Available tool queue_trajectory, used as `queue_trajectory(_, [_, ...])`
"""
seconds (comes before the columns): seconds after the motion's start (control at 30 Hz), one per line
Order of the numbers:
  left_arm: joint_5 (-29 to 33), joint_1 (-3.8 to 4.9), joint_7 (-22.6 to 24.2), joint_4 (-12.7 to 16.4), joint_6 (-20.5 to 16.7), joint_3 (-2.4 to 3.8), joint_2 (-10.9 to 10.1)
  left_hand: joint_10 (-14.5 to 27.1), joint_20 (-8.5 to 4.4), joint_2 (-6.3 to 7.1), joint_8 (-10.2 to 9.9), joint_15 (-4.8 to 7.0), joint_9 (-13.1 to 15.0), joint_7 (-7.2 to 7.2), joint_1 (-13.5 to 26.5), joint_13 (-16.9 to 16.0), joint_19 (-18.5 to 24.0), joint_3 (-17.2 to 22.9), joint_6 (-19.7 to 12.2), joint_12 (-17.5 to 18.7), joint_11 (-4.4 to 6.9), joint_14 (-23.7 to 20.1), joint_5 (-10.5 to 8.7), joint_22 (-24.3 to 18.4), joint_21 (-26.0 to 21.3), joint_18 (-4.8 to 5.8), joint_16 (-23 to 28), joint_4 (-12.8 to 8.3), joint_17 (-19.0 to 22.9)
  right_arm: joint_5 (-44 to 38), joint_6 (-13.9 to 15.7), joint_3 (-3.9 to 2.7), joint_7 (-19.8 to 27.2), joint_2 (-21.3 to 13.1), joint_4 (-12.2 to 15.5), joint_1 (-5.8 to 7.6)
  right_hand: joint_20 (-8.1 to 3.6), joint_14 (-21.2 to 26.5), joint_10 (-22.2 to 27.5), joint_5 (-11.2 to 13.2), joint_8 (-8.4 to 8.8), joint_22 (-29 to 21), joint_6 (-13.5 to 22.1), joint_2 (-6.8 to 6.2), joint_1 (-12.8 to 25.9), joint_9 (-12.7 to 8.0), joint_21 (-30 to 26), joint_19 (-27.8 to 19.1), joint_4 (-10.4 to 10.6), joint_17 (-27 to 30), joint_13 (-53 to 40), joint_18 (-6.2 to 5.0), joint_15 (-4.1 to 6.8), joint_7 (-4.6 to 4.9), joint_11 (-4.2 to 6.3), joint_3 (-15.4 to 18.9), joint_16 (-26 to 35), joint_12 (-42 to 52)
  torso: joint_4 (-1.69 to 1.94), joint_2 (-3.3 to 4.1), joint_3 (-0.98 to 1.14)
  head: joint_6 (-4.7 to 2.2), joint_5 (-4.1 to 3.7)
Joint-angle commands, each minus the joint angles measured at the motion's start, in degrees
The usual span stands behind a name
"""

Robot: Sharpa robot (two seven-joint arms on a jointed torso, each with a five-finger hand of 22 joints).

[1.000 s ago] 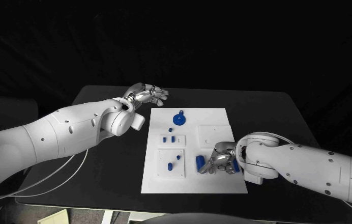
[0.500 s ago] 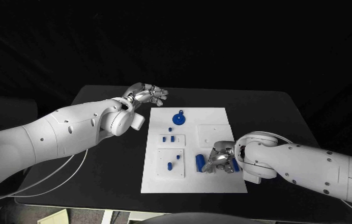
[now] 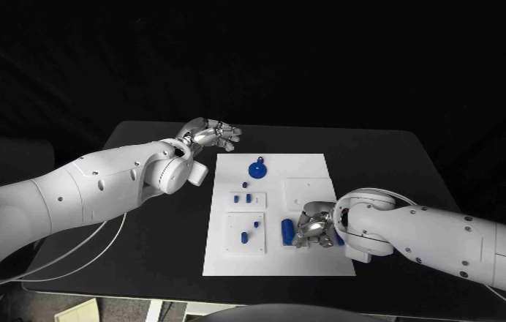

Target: Assemble the parts on the task board

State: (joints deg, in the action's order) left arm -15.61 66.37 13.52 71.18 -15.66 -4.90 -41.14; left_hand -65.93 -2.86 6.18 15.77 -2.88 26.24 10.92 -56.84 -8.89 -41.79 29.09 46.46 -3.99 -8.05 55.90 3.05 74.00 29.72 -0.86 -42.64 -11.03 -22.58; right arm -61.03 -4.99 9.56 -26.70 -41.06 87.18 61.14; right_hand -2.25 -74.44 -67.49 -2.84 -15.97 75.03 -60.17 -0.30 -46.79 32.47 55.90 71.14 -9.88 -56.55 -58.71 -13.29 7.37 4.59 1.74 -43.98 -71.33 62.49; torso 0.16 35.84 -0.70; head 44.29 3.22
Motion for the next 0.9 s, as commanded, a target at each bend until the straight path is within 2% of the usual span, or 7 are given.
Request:
queue_trajectory(0.03, [0.3, 0.04, 0.4, 0.1, 0.3, 0.04, 0.1, 0.2, 0.19, -0.15, 0.2, -0.14, 0.0, -0.1, 0.3, 0.1, -0.4, 0.0, -0.4, 0.0, 0.07, 0.3, -0.12, 0.1, -0.3, -0.23, 0.2, 0.3, -0.1, -0.7, -1.8, -0.06, 0.2, 0.2, 0.0, 0.03, 0.33, -0.4, -0.5, 0.0, -0.28, 0.8, -0.5, -0.31, -0.2, 0.0, 0.5, 0.1, -0.2, -0.1, -0.1, -1.62, 0.04, 0.14, -0.11, -0.4, -0.2, -0.4, -0.02, -0.01, -0.02, 0.05, 0.06])
queue_trajectory(0.13, [0.3, 0.04, 0.4, 0.1, 0.3, 0.04, 0.0, 0.3, 0.19, -0.15, 0.2, -0.14, 0.0, -0.1, 0.3, 0.1, -0.4, 0.0, -0.4, 0.0, 0.07, 0.3, -0.12, 0.1, -0.3, -0.23, 0.2, 0.3, -0.1, -0.4, -2.4, -0.06, 0.2, 0.1, 0.1, 0.03, 0.49, -0.4, -0.6, 0.0, -0.27, 0.9, -0.5, -2.34, 0.9, 0.0, 0.7, 0.2, -0.8, -0.2, -0.1, -1.61, 0.0, 0.18, -0.14, 0.6, -0.2, -0.4, -0.01, -0.03, -0.03, 0.15, 0.13])
queue_trajectory(0.33, [0.3, 0.04, 0.3, 0.1, 0.3, 0.04, 0.0, 0.3, 0.19, -0.15, 0.2, -0.14, 0.0, -0.1, 0.3, 0.1, -0.4, 0.0, -0.4, 0.0, 0.07, 0.3, -0.12, 0.1, -0.3, -0.23, 0.2, 0.3, -0.1, -0.4, -3.0, -0.06, 0.1, -0.1, 0.1, 0.04, 0.63, -0.5, -0.7, -1.2, -0.03, 0.9, -0.4, -6.01, 3.1, -0.3, 0.9, 0.1, -3.9, -0.3, -0.3, -1.71, -0.04, 0.2, -0.21, 5.6, -0.1, -0.7, -0.03, -0.02, 0.0, 0.15, 0.13])
queue_trajectory(0.5, [0.3, 0.04, 0.3, 0.1, 0.3, 0.04, -0.1, 0.3, 0.19, -0.15, 0.2, -0.14, 0.0, -0.11, 0.3, 0.1, -0.4, 0.0, -0.4, 0.0, 0.07, 0.3, -0.11, 0.1, -0.3, -0.23, 0.3, 0.3, -0.1, -0.4, -3.5, -0.06, 0.3, -0.4, 0.3, 0.04, 0.43, -0.5, -0.6, -1.3, 0.07, 0.7, -0.4, -8.32, 3.1, -0.4, 0.7, 0.0, -5.6, -0.3, -0.6, -1.71, 0.02, 0.19, -0.16, 8.3, 0.1, -0.9, -0.03, 0.0, 0.02, 0.24, 0.2])
queue_trajectory(0.73, [0.3, 0.04, 0.3, 0.1, 0.3, 0.04, -0.1, 0.3, 0.19, -0.14, 0.2, -0.14, 0.0, -0.11, 0.3, 0.1, -0.4, 0.0, -0.4, 0.0, 0.07, 0.3, -0.12, 0.1, -0.3, -0.23, 0.3, 0.3, -0.1, -0.4, -2.9, -0.06, 0.3, -0.6, 0.4, 0.04, 0.35, -0.5, -0.5, -1.4, 0.11, 0.6, -0.4, -9.36, 2.5, -0.4, 0.7, 0.0, -6.0, -0.3, -0.6, -1.71, 0.03, 0.19, -0.15, 8.7, 0.1, -1.0, -0.05, -0.03, 0.04, 0.25, 0.19])
queue_trajectory(0.9, [0.3, 0.04, 0.3, 0.1, 0.4, 0.04, -0.1, 0.3, 0.19, -0.14, 0.2, -0.14, 0.0, -0.11, 0.3, 0.1, -0.4, 0.0, -0.4, 0.0, 0.07, 0.3, -0.11, 0.1, -0.3, -0.23, 0.3, 0.3, -0.2, -0.4, -2.3, -0.06, 0.2, -0.6, 0.4, 0.04, 0.32, -0.6, -0.7, -1.4, 0.1, 0.5, -0.5, -7.87, 2.5, -0.4, 0.5, 0.2, -5.1, -0.3, -0.7, -1.71, 0.07, 0.15, -0.11, 9.0, 0.2, -1.1, -0.05, 0.01, 0.04, 0.3, 0.22])
